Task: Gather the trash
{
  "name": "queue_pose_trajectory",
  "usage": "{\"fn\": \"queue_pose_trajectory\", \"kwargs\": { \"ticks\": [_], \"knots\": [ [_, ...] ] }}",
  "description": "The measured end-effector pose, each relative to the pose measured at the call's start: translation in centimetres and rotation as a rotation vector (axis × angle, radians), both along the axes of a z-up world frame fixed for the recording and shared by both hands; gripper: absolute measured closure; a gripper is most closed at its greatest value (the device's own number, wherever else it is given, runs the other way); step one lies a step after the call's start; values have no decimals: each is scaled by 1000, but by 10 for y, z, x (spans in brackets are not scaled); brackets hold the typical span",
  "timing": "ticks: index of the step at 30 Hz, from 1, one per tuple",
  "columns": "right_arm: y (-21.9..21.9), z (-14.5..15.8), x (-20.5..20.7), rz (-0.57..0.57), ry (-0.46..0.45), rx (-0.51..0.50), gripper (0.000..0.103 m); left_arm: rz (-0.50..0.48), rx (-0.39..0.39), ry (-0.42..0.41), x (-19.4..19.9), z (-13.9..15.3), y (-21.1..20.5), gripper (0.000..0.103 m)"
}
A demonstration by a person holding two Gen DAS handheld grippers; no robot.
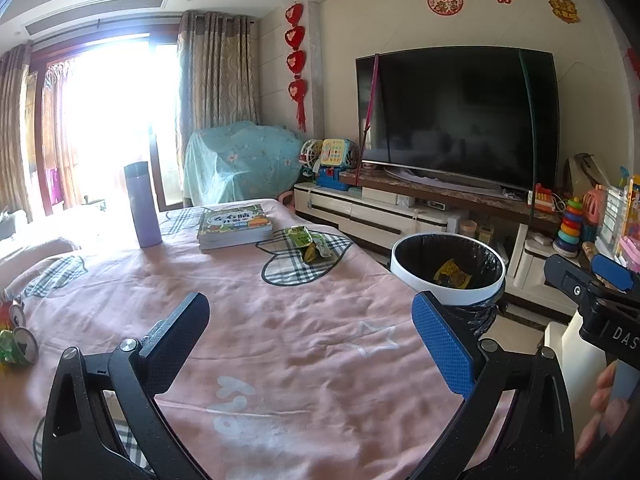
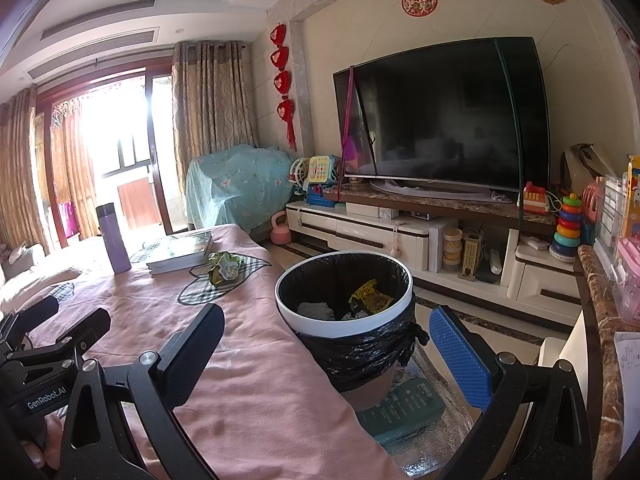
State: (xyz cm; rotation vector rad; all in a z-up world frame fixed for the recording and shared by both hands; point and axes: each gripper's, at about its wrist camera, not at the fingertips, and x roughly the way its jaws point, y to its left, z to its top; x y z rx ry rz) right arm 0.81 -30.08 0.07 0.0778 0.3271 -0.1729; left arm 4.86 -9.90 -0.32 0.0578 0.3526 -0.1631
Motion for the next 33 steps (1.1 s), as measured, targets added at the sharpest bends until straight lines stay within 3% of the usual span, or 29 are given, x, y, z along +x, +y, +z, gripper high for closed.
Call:
{"fn": "queue_pose_trajectory", "kwargs": {
  "ticks": [33],
  "knots": [
    [11,1,2,5,-1,4,0,-15,0,13,4,-7,2,0]
  ]
}}
